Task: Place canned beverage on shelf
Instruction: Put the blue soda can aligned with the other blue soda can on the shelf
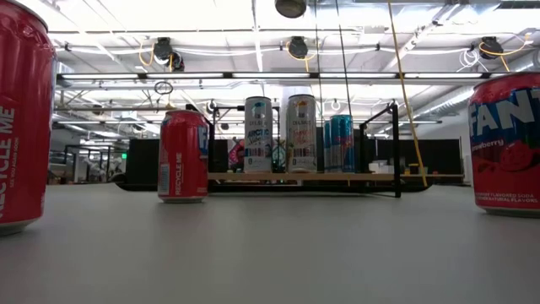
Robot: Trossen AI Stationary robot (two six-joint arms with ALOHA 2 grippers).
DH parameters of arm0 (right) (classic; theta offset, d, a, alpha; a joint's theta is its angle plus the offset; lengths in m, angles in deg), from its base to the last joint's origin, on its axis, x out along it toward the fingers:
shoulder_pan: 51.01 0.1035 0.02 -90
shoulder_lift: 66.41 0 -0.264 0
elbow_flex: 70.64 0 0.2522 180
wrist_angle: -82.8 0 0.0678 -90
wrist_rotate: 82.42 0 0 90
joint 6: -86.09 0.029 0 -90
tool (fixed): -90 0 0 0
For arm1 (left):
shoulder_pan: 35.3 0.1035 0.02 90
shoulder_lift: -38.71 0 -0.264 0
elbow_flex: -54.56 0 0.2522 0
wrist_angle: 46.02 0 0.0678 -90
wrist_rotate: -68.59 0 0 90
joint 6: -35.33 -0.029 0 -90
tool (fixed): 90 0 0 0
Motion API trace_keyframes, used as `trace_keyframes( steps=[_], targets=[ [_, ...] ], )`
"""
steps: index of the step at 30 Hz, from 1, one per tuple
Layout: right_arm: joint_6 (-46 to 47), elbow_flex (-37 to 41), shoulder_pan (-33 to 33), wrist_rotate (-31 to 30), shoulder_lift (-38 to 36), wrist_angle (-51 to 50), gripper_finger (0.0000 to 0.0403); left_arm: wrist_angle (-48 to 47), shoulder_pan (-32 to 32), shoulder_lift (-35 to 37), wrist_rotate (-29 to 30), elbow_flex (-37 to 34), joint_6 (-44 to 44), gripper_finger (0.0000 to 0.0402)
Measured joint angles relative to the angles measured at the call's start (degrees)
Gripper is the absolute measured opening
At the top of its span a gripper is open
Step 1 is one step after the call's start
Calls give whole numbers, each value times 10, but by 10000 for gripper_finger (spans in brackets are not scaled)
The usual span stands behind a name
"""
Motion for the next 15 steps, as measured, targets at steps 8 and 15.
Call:
trace_keyframes(
  steps=[8,15],
  targets=[
    [-6,0,0,0,0,0,251,0,-1,0,0,0,1,240],
    [-8,0,0,-1,1,-3,218,-2,-1,0,1,0,1,240]
  ],
)
